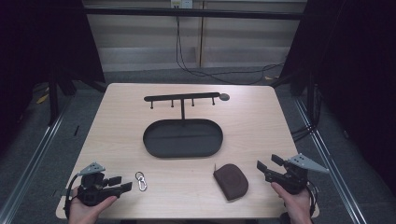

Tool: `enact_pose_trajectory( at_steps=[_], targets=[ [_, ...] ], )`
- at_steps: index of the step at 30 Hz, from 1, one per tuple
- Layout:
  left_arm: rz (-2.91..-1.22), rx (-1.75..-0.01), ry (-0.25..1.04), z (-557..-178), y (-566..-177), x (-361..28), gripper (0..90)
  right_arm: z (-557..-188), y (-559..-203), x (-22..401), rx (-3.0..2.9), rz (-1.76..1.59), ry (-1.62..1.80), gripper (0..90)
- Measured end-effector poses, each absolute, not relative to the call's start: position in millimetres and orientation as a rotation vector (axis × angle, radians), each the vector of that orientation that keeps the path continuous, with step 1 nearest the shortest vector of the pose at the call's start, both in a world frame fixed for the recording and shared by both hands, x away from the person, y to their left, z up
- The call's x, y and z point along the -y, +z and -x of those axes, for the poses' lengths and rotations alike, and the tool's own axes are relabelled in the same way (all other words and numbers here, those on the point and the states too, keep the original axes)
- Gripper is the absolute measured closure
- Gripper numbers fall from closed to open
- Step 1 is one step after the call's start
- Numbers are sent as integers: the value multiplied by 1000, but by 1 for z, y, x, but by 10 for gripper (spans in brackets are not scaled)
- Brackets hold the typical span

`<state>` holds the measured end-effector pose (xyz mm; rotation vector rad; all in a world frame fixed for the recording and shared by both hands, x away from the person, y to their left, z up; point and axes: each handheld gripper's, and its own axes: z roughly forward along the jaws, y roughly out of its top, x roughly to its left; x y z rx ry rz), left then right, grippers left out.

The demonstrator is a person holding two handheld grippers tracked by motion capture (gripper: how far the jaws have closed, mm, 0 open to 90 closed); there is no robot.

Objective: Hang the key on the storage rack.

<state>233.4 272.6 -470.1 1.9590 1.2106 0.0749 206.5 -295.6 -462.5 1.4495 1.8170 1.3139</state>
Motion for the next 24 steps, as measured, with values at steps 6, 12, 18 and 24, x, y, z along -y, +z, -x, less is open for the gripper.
enact_pose_trajectory(
  at_steps=[6,12,18,24],
  targets=[
    [-1985,-1201,85,-238,-470,-272,482,-206,-462,300,-1838,-1505,1333,262],
    [-1984,-1206,76,-241,-467,-273,524,-204,-462,301,-1845,-1510,1349,246],
    [-1992,-1194,84,-246,-458,-274,545,-203,-461,294,-1901,-1465,1306,242],
    [-2043,-1192,52,-253,-456,-267,547,-203,-461,295,-1903,-1474,1323,233]
  ],
)
